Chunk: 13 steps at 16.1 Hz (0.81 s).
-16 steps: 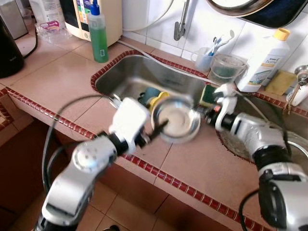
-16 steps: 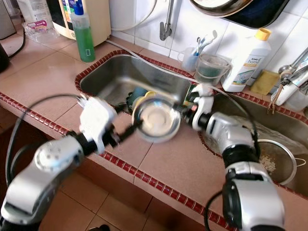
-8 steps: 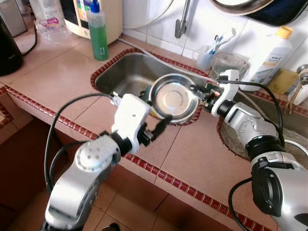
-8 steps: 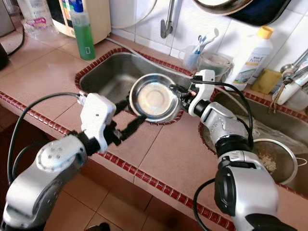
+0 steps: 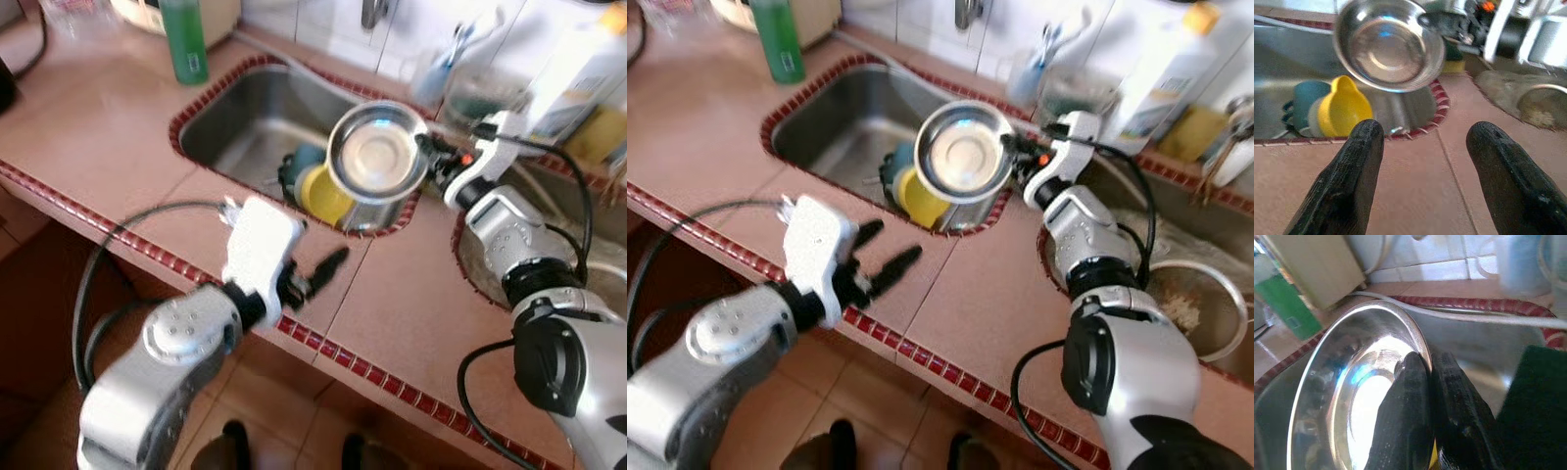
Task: Kitchen organization
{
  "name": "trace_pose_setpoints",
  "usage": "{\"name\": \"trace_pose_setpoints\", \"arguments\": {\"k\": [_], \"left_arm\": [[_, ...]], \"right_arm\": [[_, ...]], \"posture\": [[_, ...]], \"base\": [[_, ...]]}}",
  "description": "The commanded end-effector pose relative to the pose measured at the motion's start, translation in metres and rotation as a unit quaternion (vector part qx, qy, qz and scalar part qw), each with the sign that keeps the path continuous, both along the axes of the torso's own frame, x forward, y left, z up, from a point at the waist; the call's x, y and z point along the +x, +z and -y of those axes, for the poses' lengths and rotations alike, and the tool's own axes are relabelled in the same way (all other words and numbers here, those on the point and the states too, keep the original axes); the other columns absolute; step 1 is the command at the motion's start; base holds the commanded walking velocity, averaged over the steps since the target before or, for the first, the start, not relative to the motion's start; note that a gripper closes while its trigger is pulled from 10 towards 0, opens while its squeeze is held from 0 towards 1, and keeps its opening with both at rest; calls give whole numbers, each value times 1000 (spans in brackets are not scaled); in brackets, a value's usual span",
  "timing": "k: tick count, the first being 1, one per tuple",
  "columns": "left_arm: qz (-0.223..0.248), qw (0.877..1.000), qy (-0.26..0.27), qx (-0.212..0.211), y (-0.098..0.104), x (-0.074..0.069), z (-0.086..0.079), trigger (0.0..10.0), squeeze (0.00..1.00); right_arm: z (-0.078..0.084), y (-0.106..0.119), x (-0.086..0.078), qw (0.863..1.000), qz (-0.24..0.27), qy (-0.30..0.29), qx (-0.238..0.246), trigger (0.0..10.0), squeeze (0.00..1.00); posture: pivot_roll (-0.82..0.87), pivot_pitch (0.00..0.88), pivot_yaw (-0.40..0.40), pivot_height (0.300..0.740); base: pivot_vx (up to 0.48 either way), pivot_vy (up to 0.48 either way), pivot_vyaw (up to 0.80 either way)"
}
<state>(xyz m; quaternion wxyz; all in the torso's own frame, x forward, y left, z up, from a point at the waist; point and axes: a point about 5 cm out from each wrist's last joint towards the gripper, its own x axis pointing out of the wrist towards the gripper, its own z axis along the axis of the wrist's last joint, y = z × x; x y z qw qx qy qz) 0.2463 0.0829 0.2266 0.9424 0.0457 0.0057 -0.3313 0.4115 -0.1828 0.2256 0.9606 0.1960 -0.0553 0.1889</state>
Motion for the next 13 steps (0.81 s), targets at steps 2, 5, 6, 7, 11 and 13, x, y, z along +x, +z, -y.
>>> {"name": "trace_pose_setpoints", "arguments": {"k": [2,5,6,7,11,13], "left_arm": [[5,999,29,-27,13,3,1,10000,0],[25,998,34,-43,34,7,11,10000,0],[26,998,32,-41,34,6,11,10000,0],[20,998,25,-44,34,4,14,10000,0],[2,999,-19,-35,32,-10,22,10000,0],[2,999,-21,-30,33,-11,21,10000,0]], "right_arm": [[2,7,2,1000,15,-16,-9,10000,0],[-9,5,3,999,14,-18,-46,10000,0],[-10,5,3,999,15,-16,-48,10000,0],[-15,6,4,998,13,-12,-52,10000,0],[-37,-2,5,994,-13,31,-100,10000,0],[-40,-3,5,992,-23,43,-113,10000,549]], "posture": [[-54,363,-96,740],[-51,390,-95,740],[-51,390,-95,740],[-54,399,-94,740],[-34,402,-94,740],[-31,408,-95,740]], "base": [[0,0,0],[0,0,0],[0,0,0],[0,0,0],[0,0,0],[0,0,0]]}}
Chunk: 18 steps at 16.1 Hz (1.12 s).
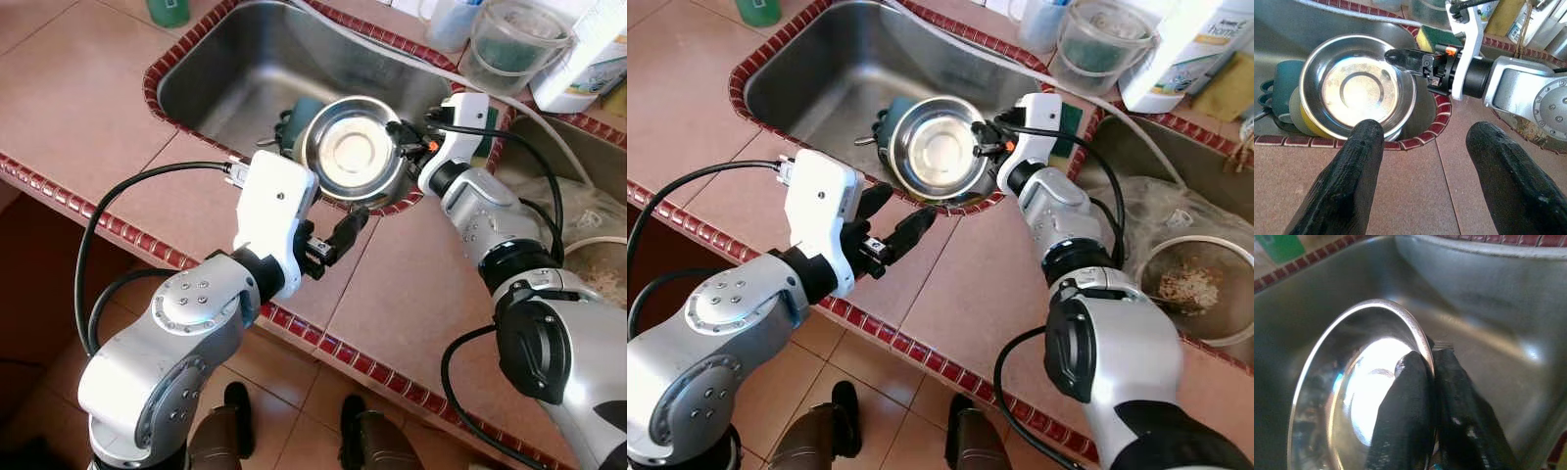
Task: Kitchen organization
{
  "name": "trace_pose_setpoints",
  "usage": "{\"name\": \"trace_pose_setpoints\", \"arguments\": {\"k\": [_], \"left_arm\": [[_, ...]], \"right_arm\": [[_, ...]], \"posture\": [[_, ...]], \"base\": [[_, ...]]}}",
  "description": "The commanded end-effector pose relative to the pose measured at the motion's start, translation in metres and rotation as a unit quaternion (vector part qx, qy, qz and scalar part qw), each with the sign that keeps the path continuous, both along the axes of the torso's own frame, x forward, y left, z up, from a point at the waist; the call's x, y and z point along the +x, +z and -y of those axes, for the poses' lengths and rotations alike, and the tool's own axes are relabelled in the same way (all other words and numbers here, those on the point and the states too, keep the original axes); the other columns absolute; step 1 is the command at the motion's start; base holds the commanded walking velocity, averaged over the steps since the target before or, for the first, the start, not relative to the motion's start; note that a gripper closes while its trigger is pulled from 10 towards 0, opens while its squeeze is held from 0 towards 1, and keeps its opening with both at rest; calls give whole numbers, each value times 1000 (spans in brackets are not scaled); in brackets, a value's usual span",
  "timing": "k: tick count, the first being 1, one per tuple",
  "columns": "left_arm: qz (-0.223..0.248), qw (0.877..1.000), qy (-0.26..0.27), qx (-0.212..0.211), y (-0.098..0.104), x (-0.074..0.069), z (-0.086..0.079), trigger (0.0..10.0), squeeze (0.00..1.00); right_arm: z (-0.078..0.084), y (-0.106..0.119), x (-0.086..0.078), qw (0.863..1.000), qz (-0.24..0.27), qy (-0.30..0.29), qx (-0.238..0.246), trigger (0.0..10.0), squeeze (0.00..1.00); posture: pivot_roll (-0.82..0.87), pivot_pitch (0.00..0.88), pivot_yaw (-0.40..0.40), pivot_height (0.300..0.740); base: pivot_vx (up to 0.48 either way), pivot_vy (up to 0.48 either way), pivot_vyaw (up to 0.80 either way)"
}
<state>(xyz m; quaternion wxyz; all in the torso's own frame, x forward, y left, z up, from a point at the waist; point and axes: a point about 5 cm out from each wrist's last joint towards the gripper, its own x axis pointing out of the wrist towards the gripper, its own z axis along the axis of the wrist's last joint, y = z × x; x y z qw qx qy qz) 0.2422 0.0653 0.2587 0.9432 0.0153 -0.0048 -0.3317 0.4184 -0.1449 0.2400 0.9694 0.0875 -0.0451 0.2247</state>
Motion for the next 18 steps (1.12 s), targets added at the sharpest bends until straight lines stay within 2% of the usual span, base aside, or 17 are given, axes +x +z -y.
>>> {"name": "trace_pose_setpoints", "arguments": {"k": [1,2,3,5,7,8,10,11,12,14,17,18], "left_arm": [[2,1000,-20,2,1,-7,3,10000,0],[1,1000,-13,-1,2,-6,1,10000,0],[0,1000,-13,-3,2,-6,1,10000,0],[8,1000,-9,-6,5,-4,1,10000,0],[12,1000,-10,-9,7,-3,1,10000,0],[13,1000,-3,-9,7,-1,0,10000,0],[20,1000,22,-9,6,4,-3,10000,0],[40,998,45,-24,9,6,-8,10000,0],[60,996,58,-33,10,7,-12,10000,0],[51,992,115,-33,1,11,-24,10000,0],[50,988,146,-25,-11,17,-34,10000,0],[53,986,155,-28,-15,20,-37,10000,0]], "right_arm": [[-3,-18,-2,999,-44,12,-7,10000,549],[-3,-11,-1,999,-41,24,20,10000,1000],[-3,-10,-1,999,-40,26,27,10000,1000],[-2,-3,-2,995,-25,51,76,10000,1000],[0,-2,-1,989,-40,46,135,10000,1000],[4,2,0,974,-52,35,218,10000,1000],[11,11,1,955,-45,28,292,10000,1000],[12,19,1,944,-28,54,323,10000,1000],[12,22,0,940,-20,69,332,10000,1000],[9,25,-3,939,3,116,325,10000,1000],[12,25,-7,937,26,145,317,10000,1000],[14,23,-8,943,36,147,298,10000,1000]], "posture": [[-30,406,-100,740],[-30,406,-105,740],[-30,406,-105,740],[-32,406,-106,740],[-39,404,-106,740],[-38,402,-109,740],[-26,390,-115,740],[-17,377,-118,740],[-15,367,-117,740],[-13,338,-112,740],[-21,293,-103,740],[-23,281,-100,740]], "base": [[0,0,0],[0,0,0],[0,0,0],[0,0,0],[0,0,0],[0,0,0],[0,0,0],[0,0,0],[0,0,0],[0,0,0],[0,0,0],[0,0,0]]}}
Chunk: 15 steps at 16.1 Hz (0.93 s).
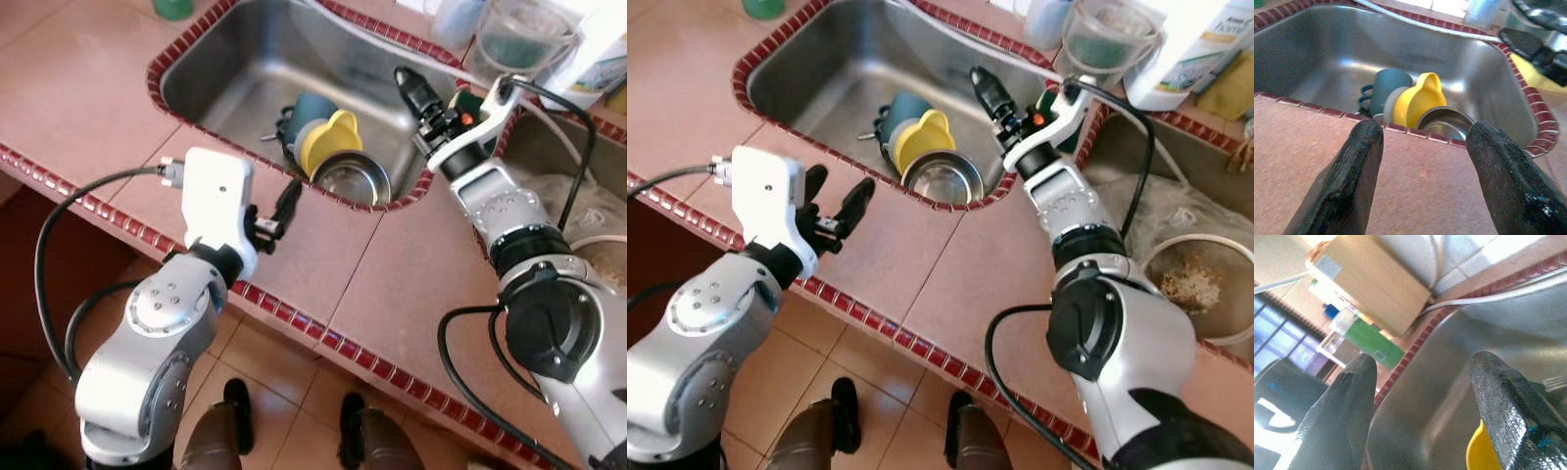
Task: Kitchen organization
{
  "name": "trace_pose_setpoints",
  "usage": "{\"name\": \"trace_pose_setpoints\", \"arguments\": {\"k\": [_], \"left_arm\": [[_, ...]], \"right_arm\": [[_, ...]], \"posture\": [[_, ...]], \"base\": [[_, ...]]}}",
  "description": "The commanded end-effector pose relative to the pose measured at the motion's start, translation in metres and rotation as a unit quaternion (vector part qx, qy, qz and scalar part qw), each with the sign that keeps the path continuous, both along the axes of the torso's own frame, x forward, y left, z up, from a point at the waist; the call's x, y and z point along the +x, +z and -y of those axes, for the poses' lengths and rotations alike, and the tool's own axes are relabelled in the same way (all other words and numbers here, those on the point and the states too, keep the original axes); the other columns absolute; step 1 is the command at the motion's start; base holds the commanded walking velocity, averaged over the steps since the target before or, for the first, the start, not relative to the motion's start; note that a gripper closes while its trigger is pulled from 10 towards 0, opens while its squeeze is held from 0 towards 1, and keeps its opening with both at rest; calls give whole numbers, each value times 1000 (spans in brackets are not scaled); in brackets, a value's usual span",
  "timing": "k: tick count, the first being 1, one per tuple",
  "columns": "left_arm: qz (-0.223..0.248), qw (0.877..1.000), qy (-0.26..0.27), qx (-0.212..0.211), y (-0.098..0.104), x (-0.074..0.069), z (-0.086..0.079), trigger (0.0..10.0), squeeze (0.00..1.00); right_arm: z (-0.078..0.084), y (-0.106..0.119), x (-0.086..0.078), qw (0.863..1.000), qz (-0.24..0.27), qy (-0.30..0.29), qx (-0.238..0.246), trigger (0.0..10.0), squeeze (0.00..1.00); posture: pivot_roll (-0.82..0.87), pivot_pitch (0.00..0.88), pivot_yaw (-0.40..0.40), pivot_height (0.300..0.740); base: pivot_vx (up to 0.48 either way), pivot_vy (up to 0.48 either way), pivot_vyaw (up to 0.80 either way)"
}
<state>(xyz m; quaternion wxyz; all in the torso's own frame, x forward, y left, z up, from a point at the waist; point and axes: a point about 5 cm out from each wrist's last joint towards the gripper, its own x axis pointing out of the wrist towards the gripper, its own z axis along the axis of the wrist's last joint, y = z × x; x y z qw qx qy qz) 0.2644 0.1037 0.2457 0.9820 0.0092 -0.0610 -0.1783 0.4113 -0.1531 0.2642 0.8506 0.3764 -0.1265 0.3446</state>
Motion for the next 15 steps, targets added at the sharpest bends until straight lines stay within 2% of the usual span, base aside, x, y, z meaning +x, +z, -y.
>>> {"name": "trace_pose_setpoints", "arguments": {"k": [1,2,4,8,11,15], "left_arm": [[10,1000,22,14,-8,3,-3,10000,0],[1,999,45,9,-15,9,-10,10000,0],[7,998,57,17,-19,14,-16,10000,0],[11,996,90,17,-31,22,-33,10000,0],[21,996,86,-4,-28,22,-35,10000,0],[27,997,69,-23,-32,18,-41,10000,0]], "right_arm": [[11,-4,-3,999,19,-14,-21,10000,1000],[18,-5,-5,999,30,-35,-24,10000,1000],[19,-6,-6,998,35,-52,-20,10000,1000],[5,-15,-23,986,95,-99,-91,10000,1000],[1,-17,-35,973,114,-146,-134,10000,1000],[-11,-29,-56,942,142,-213,-218,10000,1000]], "posture": [[-26,256,-94,740],[-27,243,-93,740],[-27,219,-84,740],[-27,185,-66,740],[-36,180,-52,740],[-33,185,-43,740]], "base": [[0,0,0],[0,0,0],[0,0,0],[0,0,0],[0,0,0],[0,0,0]]}}
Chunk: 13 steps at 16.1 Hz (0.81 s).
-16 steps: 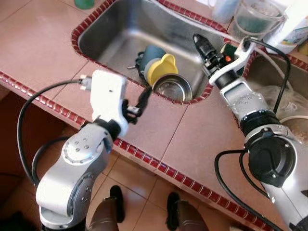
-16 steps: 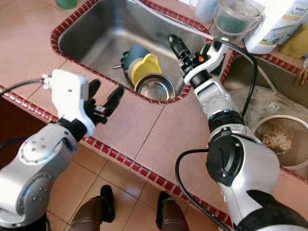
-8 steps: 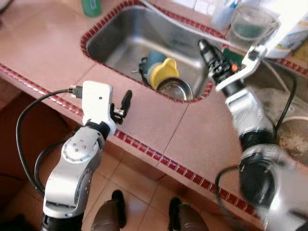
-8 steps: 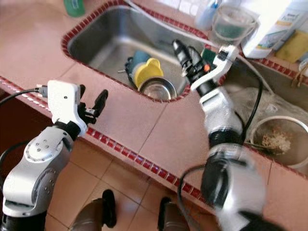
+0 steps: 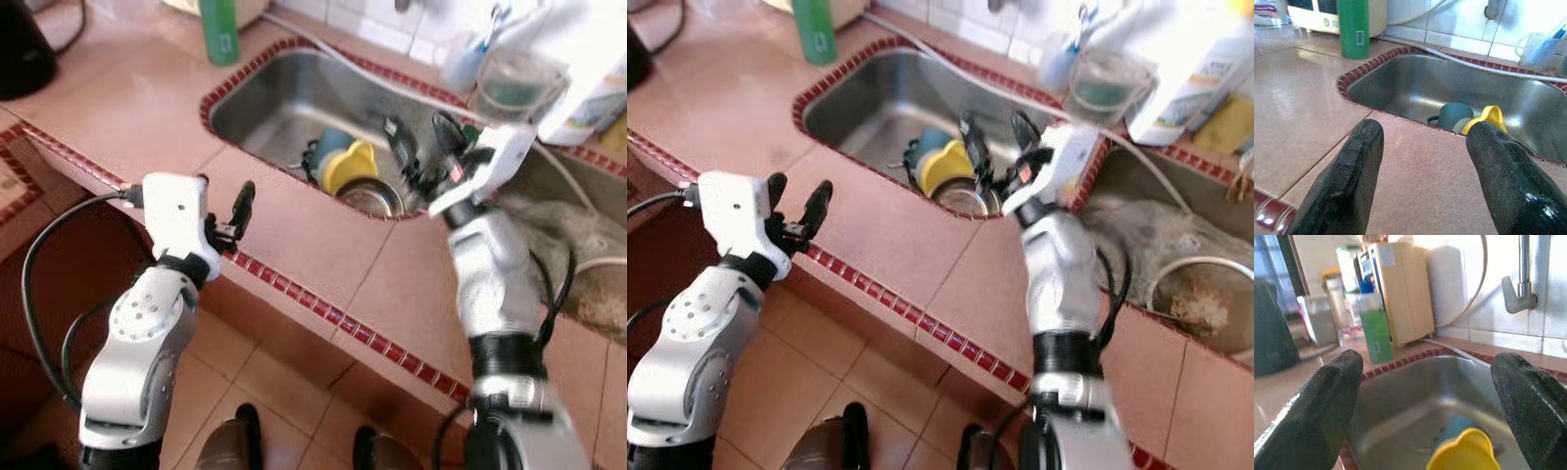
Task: Kitchen organization
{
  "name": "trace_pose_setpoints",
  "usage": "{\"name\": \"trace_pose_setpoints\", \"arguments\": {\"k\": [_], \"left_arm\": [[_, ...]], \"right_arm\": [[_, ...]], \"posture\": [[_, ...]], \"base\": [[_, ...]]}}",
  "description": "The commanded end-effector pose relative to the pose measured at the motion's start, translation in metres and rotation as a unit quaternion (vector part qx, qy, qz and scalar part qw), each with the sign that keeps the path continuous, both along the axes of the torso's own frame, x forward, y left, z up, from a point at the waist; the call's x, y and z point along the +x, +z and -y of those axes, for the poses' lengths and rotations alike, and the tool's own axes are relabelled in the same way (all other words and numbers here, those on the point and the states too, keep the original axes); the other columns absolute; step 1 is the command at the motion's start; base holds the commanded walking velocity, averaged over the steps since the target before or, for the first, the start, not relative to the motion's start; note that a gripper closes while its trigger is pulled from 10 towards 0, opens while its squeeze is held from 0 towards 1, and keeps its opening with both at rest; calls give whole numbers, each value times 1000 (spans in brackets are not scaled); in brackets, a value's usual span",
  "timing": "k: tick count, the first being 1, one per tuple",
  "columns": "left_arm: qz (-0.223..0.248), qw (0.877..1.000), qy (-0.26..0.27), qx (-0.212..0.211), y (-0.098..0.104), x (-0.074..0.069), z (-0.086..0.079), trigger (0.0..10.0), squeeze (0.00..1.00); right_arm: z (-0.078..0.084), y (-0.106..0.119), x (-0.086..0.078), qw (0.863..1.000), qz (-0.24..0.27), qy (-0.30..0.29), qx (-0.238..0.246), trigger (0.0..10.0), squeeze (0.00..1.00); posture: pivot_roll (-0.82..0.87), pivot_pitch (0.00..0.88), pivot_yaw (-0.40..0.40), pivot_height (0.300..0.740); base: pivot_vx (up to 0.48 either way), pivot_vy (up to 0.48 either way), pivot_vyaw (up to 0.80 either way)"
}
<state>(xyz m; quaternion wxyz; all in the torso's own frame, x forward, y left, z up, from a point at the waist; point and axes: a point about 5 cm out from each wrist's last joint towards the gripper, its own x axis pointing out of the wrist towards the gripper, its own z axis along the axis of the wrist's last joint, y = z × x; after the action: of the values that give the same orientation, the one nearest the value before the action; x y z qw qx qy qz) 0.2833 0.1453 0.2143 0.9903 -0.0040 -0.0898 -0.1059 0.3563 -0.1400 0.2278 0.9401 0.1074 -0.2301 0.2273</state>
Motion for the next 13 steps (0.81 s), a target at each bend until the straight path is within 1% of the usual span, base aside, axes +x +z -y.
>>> {"name": "trace_pose_setpoints", "arguments": {"k": [1,2,3,4,5,7,9,10,11,13], "left_arm": [[-7,1000,-7,-11,-4,-2,-2,10000,0],[-13,1000,6,-21,-11,-2,-6,10000,0],[-12,1000,9,-19,-14,-3,-8,10000,0],[-1,1000,12,-15,-20,-6,-8,10000,0],[12,1000,19,-15,-24,-8,-8,10000,0],[18,1000,17,-11,-34,-9,-7,10000,0],[21,1000,19,-12,-37,-8,-8,10000,0],[17,999,31,-20,-39,-6,-10,10000,0],[18,999,26,-26,-40,-6,-8,10000,0],[17,999,19,-26,-42,-6,-6,10000,0]], "right_arm": [[-1,-2,-6,1000,9,-14,-12,10000,1000],[-3,-21,-12,999,-13,-28,-15,10000,1000],[-5,-26,-14,999,-17,-33,-19,10000,1000],[-6,-33,-20,998,-17,-44,-40,10000,1000],[-5,-38,-25,996,-11,-63,-59,10000,1000],[-4,-49,-35,992,-11,-99,-78,10000,1000],[-6,-60,-48,988,-15,-116,-99,10000,1000],[-8,-65,-53,987,-18,-119,-106,10000,1000],[-7,-69,-58,984,-17,-134,-113,10000,1000],[-6,-71,-60,982,-17,-145,-120,10000,1000]], "posture": [[-31,188,-41,740],[-25,187,-35,740],[-27,186,-33,740],[-47,171,-15,740],[-58,163,-7,740],[-84,144,-5,740],[-97,124,6,740],[-103,115,13,740],[-116,101,18,740],[-124,94,15,740]], "base": [[0,0,0],[0,0,0],[0,0,0],[0,0,0],[0,0,0],[0,0,0],[0,0,0],[0,0,0],[0,0,0],[0,0,0]]}}
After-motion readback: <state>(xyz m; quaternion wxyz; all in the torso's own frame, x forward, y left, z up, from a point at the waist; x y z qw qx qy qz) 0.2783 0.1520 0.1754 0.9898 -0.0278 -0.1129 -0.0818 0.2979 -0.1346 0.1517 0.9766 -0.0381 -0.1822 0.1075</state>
